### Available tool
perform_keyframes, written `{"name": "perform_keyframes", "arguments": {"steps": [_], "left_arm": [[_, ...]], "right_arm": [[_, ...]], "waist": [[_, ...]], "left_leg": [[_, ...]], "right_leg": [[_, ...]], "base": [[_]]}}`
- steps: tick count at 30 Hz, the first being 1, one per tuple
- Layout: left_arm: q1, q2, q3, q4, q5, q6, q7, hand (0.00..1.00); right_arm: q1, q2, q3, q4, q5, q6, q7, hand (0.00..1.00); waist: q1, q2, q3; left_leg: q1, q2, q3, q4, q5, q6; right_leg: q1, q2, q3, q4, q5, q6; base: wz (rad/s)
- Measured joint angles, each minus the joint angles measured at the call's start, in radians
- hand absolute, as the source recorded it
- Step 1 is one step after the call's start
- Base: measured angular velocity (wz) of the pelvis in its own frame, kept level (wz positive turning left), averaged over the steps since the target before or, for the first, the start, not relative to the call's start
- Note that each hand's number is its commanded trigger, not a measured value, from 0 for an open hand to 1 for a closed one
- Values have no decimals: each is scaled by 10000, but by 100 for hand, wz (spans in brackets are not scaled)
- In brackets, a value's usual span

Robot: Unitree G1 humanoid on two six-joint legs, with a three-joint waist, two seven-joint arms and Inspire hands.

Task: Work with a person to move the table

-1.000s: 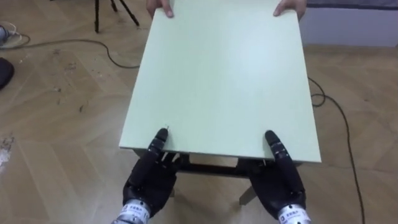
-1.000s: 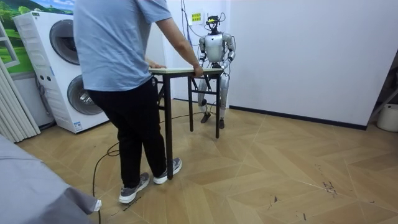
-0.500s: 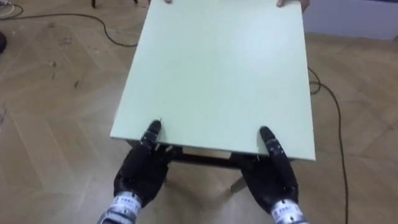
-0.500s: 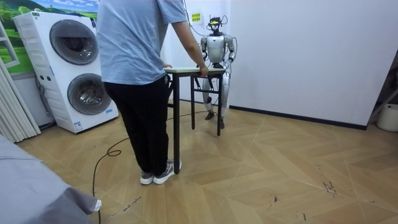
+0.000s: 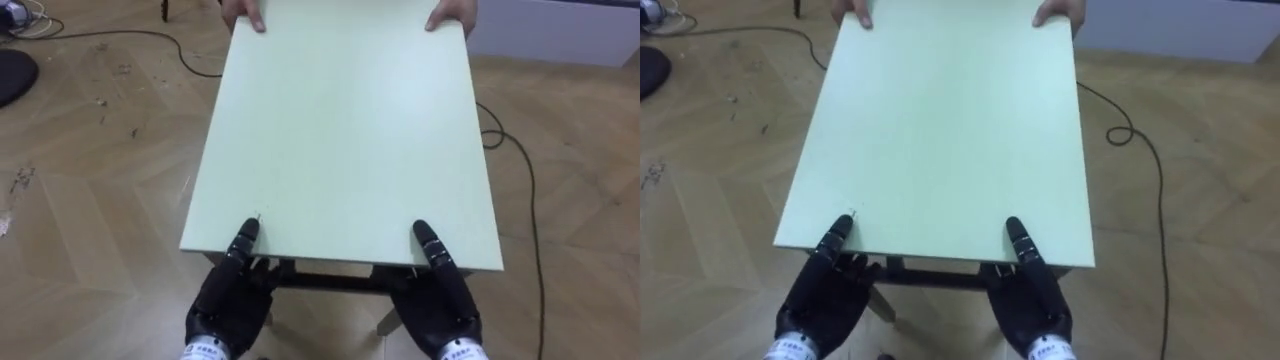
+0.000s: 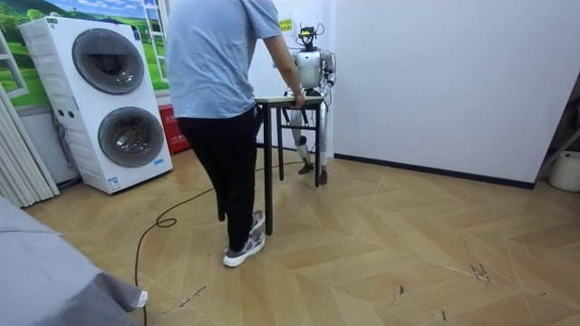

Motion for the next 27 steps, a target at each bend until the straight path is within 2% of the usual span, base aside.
{"name": "perform_keyframes", "arguments": {"steps": [2, 4, 5, 6, 8, 10, 13, 16, 18, 19, 20, 21, 22, 24, 26, 27], "left_arm": [[9, -5, -40, -2, -17, 1, -2, 100], [12, 12, -98, -1, -21, 11, -8, 100], [26, 31, -127, -1, -19, 16, -6, 100], [26, 35, -131, -2, -10, 20, -6, 100], [23, 23, -130, -23, -10, 22, -6, 100], [20, 31, -107, -150, -10, 20, 38, 100], [20, 205, -80, -169, -16, 9, 52, 100], [19, 177, -77, -171, -21, 3, 49, 100], [16, 78, -77, -213, -9, -3, 49, 100], [-12, -30, -77, -293, 19, -6, 47, 100], [-28, -132, -62, -296, 4, -15, 44, 100], [-76, -170, -51, -293, -38, -14, 48, 100], [-244, -198, -55, -289, -157, -14, 53, 100], [-551, -197, -72, -288, -218, -50, 68, 100], [-1048, -199, -114, -255, -267, -114, 232, 100], [-1159, -201, -140, -254, -267, -157, 276, 100]], "right_arm": [[1, -53, 96, 0, -10, -166, 26, 100], [96, -32, 66, -1, -8, -188, 92, 100], [182, -17, 66, -21, -9, -209, 118, 100], [203, -16, 98, -43, -8, -246, 122, 100], [199, -59, 154, -99, -7, -365, 125, 100], [192, -81, 183, -178, -7, -420, 124, 100], [192, -94, 430, -178, 69, -624, 112, 100], [191, -93, 550, -189, 100, -843, 111, 100], [190, -102, 585, -252, 36, -1035, 112, 100], [142, -138, 651, -400, -10, -1174, 112, 100], [-24, -288, 691, -459, -19, -1203, 80, 100], [-136, -329, 696, -459, -22, -1223, 55, 100], [-311, -328, 694, -459, -22, -1312, 37, 100], [-481, -340, 671, -567, -7, -1410, 23, 100], [-791, -305, 629, -579, 29, -1500, 19, 100], [-847, -310, 622, -582, 27, -1548, 21, 100]], "waist": [[-88, 155, 79], [-174, 231, 114], [-179, 287, 148], [-169, 331, 169], [-131, 550, 124], [-158, 564, 123], [-133, 575, 126], [-166, 597, 133], [-197, 636, 102], [-218, 771, 127], [-209, 968, 101], [-234, 1032, 110], [-330, 1091, 114], [-550, 1096, 108], [-626, 1122, 94], [-652, 1121, 94]], "left_leg": [[56, 152, -189, 1872, -1080, -1], [413, 293, -167, 2881, -1552, 23], [828, 403, -158, 3337, -1770, 2], [1037, 473, -130, 3511, -1835, -8], [1800, 521, -223, 3847, -1843, -46], [1900, 493, -195, 3415, -1999, -161], [1832, 500, -192, 3369, -1999, -162], [1652, 464, -467, 3243, -2019, -193], [1702, 398, -608, 2741, -2185, -407], [1732, 317, -908, 2631, -2449, -517], [1874, 284, -965, 2855, -2652, -490], [2027, 262, -983, 2845, -2724, -489], [2390, 122, -1014, 2709, -2854, -479], [2998, -1, -1052, 2110, -3028, -511], [3770, -97, -1056, 350, -3553, -479], [3907, -140, -1067, -113, -3677, -459]], "right_leg": [[-9, 1, -380, -42, 87, -82], [-13, 17, -555, -39, 104, -129], [-31, 51, -568, -37, 96, -198], [-59, 76, -570, -31, 108, -195], [-375, 185, -554, 58, 144, -87], [-506, 197, -513, 99, 372, -84], [-532, 268, -500, 5, 505, -191], [-610, 320, -650, -25, 613, -355], [-759, 325, -852, -183, 744, -482], [-934, 342, -1121, -246, 905, -645], [-1089, 404, -1326, -268, 1010, -781], [-1153, 420, -1412, -271, 1057, -825], [-1296, 429, -1588, -298, 1168, -883], [-1643, 426, -1816, -310, 1342, -960], [-2195, 424, -2072, -531, 1786, -1062], [-2326, 402, -2104, -596, 1912, -1070]], "base": [[1], [16], [9], [0], [-6], [-5], [2], [16], [18], [-3], [-11], [0], [34], [41], [30], [25]]}}
